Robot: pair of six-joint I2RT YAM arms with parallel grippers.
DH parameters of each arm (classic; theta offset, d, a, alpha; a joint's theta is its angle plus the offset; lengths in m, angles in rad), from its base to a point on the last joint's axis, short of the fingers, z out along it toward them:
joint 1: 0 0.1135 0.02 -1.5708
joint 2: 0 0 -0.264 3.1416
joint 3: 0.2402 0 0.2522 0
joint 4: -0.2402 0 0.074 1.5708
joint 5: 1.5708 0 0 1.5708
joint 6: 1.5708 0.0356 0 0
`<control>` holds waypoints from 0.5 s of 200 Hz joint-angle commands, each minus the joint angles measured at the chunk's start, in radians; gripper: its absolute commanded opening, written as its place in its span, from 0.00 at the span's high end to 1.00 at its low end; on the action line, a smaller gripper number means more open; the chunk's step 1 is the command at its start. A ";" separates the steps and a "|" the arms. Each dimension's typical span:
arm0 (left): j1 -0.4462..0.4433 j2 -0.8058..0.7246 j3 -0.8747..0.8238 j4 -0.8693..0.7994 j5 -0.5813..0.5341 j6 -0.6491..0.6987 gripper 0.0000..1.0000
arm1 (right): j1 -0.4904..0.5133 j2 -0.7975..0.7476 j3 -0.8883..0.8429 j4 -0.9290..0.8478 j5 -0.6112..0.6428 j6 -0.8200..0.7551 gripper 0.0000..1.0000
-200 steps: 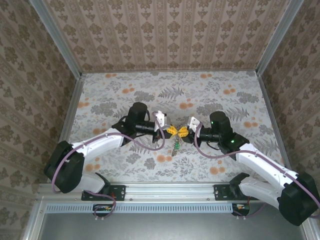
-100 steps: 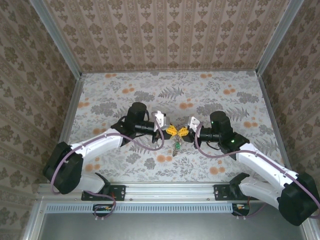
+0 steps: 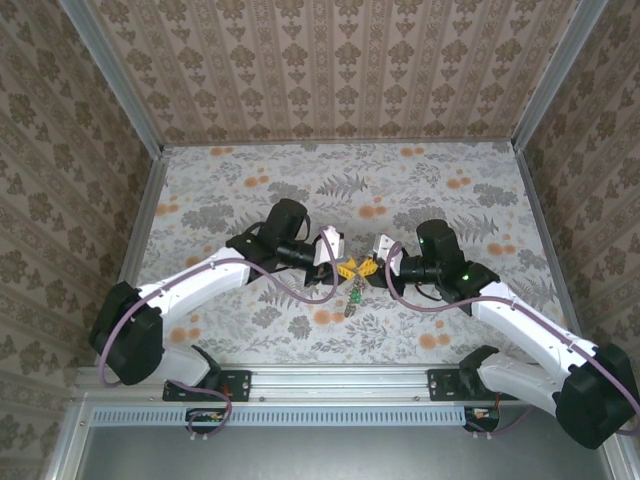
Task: Put the keys on the keyring
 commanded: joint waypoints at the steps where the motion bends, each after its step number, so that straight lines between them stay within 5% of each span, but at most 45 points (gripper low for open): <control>1: -0.013 0.023 0.043 -0.062 -0.025 0.048 0.76 | 0.011 -0.003 0.043 0.000 -0.003 -0.020 1.00; 100: -0.025 0.006 0.030 -0.022 -0.080 0.051 0.78 | 0.019 0.023 0.058 -0.031 0.023 -0.043 1.00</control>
